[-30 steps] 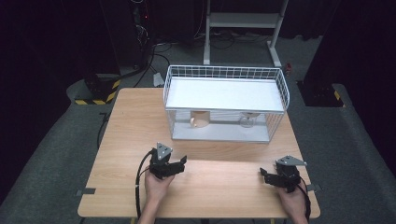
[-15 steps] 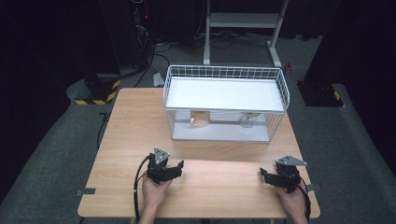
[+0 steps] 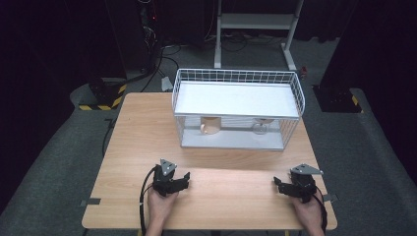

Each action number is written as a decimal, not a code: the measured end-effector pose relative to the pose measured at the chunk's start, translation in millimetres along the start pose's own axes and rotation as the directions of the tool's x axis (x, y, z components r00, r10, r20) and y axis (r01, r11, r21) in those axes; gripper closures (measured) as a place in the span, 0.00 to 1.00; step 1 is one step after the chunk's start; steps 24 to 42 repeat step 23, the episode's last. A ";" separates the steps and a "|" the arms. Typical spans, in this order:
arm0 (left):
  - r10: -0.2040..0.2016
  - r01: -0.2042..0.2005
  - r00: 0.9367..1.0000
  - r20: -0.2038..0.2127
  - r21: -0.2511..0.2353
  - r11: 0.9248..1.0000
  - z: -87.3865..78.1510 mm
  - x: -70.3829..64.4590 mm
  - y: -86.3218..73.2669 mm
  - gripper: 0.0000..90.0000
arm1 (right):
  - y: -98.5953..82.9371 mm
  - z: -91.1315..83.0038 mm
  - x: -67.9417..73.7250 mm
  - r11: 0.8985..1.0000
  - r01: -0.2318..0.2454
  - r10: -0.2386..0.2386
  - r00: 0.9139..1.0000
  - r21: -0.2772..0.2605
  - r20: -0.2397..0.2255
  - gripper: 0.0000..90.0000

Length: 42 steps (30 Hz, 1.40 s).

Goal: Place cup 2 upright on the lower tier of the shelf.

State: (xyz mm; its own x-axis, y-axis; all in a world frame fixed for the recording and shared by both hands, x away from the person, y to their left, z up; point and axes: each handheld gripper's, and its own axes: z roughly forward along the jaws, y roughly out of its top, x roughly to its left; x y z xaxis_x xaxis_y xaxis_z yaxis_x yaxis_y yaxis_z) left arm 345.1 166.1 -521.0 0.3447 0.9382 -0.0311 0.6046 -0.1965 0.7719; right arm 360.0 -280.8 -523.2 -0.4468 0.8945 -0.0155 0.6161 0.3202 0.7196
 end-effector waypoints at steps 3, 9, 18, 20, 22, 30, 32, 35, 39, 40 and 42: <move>-0.008 0.008 1.000 -0.004 0.004 1.000 2.9 1.4 -0.4 0.25 | 0.0 0.0 0.0 1.000 0.000 0.000 1.000 0.000 0.000 0.28; -0.012 0.012 1.000 -0.015 0.034 0.999 9.6 1.0 -0.4 0.25 | 0.0 0.0 0.0 1.000 0.000 0.000 1.000 0.000 0.000 0.28; -0.003 0.006 0.998 -0.065 0.053 0.999 12.7 -1.5 1.2 0.20 | -0.1 0.0 0.0 1.000 0.000 0.000 1.000 0.000 0.000 0.28; -0.004 0.007 0.998 -0.066 0.053 0.999 12.6 -1.7 1.2 0.20 | -0.1 0.0 0.0 1.000 0.000 0.000 1.000 0.000 0.000 0.28; -0.004 0.008 0.998 -0.065 0.055 0.998 12.6 -1.5 1.2 0.20 | 0.0 0.0 0.0 1.000 0.001 -0.001 1.000 0.000 -0.001 0.28; -0.004 0.007 0.998 -0.065 0.055 0.998 12.6 -1.5 1.2 0.19 | 0.0 0.0 0.1 1.000 0.000 0.000 1.000 0.000 -0.001 0.28; -0.004 0.007 0.998 -0.065 0.055 0.998 12.6 -1.5 1.2 0.19 | 0.0 0.0 0.1 1.000 0.000 0.000 1.000 0.000 -0.001 0.28; -0.004 0.007 0.998 -0.065 0.055 0.998 12.6 -1.5 1.2 0.19 | 0.0 0.0 0.1 1.000 0.000 0.000 1.000 0.000 -0.001 0.28; -0.004 0.007 0.998 -0.065 0.055 0.998 12.6 -1.5 1.2 0.19 | 0.0 0.0 0.1 1.000 0.000 0.000 1.000 0.000 -0.001 0.28; -0.004 0.007 0.998 -0.065 0.055 0.998 12.6 -1.5 1.2 0.19 | 0.0 0.0 0.1 1.000 0.000 0.000 1.000 0.000 -0.001 0.28; -0.004 0.007 0.998 -0.065 0.055 0.998 12.6 -1.5 1.2 0.19 | 0.0 0.0 0.1 1.000 0.000 0.000 1.000 0.000 -0.001 0.28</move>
